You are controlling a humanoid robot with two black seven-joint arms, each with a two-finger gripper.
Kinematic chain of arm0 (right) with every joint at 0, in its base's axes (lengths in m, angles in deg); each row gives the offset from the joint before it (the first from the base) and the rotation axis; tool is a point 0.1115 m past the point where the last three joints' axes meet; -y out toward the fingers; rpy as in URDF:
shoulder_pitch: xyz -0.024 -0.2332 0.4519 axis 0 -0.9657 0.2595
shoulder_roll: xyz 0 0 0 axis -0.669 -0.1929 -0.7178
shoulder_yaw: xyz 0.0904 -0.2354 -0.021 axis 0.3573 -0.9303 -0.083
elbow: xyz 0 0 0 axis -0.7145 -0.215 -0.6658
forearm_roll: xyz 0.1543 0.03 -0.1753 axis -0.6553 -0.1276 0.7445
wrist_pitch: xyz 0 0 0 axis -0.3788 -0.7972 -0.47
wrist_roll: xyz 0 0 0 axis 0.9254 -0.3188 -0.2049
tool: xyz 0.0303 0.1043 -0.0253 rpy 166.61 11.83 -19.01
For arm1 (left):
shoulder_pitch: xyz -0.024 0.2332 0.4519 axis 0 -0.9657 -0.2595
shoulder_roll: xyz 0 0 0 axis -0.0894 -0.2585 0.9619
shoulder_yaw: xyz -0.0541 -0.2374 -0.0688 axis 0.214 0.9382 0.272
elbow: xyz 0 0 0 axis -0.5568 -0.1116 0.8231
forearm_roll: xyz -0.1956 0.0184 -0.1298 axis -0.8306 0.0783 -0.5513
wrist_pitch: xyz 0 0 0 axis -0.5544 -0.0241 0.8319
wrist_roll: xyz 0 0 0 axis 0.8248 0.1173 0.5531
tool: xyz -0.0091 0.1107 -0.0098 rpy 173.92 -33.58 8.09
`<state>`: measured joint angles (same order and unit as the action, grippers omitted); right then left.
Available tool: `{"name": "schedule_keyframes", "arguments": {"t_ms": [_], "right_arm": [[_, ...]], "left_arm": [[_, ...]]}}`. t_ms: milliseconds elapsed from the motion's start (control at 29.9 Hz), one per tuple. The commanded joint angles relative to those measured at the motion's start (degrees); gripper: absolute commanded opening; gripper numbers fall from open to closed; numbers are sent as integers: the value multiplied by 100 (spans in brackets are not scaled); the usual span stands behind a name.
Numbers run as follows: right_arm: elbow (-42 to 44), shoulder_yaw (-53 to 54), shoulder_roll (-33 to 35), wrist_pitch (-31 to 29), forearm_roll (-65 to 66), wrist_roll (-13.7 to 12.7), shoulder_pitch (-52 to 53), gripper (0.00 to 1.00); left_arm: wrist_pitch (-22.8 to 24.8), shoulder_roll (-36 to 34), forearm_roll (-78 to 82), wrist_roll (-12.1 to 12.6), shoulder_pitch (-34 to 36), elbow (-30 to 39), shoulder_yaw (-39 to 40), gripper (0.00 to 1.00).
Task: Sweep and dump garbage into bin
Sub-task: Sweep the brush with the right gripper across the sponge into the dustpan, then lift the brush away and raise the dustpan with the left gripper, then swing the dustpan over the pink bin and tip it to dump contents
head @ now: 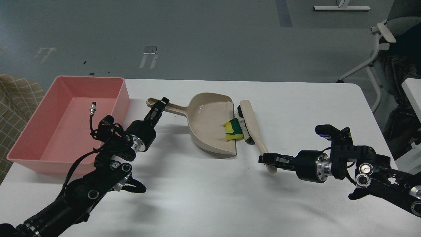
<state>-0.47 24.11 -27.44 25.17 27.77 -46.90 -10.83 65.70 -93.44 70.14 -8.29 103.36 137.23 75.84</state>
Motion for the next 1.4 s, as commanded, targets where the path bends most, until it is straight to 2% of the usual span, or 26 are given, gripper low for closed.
{"name": "schedule_keyframes", "arguments": {"t_ms": [0, 134, 301, 468, 569, 769, 870, 937, 1171, 1271, 1371], "right_arm": [[-190, 79, -174, 9, -28, 13, 8, 0], [-569, 185, -166, 9, -37, 13, 43, 0], [-648, 448, 9, 1, -46, 13, 52, 0], [-1000, 913, 877, -43, -72, 39, -36, 0], [-834, 1256, 1230, 27, -150, 66, -45, 0], [-298, 1688, 1828, 27, -871, 83, -88, 0], [-183, 1679, 2110, 1, -907, 215, -307, 0], [-113, 1688, 2259, -17, -907, 390, -737, 0], [-148, 1688, 2304, 88, -898, 505, -1477, 0], [-192, 1697, 2303, 132, -898, 514, -1548, 0], [-165, 1705, 2277, 132, -898, 540, -1548, 0]], "left_arm": [[-3, -6, 312, -95, -82, -70, -2, 0], [-3, 20, 313, -95, -73, -70, 7, 0], [-12, 56, 251, -86, -65, -61, 42, 0], [-47, 73, -650, -113, -56, 27, 147, 0], [-47, 143, -1496, -130, -56, 202, 375, 0], [-3, 214, -2025, -236, -82, 554, 841, 0], [6, 170, -2315, -236, -82, 730, 1061, 0], [6, 82, -2587, -227, -82, 931, 1184, 0], [15, -480, -3167, -166, -249, 1617, 1869, 0], [41, -919, -3308, -139, -591, 2004, 2282, 0], [322, -1517, -3484, -130, -1206, 2391, 2958, 0]]}}
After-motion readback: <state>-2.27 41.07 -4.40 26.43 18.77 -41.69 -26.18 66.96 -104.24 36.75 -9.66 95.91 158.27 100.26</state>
